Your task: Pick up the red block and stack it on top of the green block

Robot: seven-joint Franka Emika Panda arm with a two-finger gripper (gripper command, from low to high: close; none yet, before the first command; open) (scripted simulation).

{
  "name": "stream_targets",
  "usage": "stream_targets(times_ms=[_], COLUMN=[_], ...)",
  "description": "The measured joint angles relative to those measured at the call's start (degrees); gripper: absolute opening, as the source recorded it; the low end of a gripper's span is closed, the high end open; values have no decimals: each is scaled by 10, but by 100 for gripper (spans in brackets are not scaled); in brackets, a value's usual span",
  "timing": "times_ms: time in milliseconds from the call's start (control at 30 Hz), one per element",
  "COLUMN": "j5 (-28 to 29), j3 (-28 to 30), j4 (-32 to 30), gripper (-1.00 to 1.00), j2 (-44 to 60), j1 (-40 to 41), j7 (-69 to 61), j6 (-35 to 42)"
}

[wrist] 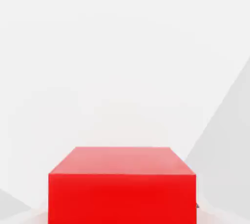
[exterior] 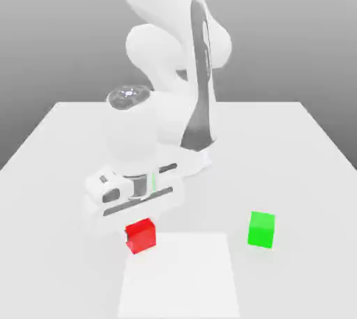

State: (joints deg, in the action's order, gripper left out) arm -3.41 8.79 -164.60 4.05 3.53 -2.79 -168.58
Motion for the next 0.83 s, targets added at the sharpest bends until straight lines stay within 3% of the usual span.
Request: stream_targets(times_ms=[133, 467, 600, 733, 767, 833], j5=[47, -19, -10, 47, 58, 58], j3=[-5, -191, -225, -212, -208, -208], j4=[-11, -9, -7, -4, -3, -3], gripper=[-100, -100, -100, -100, 100, 100], j2=[-76, -156, -113, -30, -18, -18], j1=[-1, -187, -206, -206, -208, -208], j7=[43, 202, 239, 281, 289, 289], j6=[65, 145, 104, 27, 15, 15])
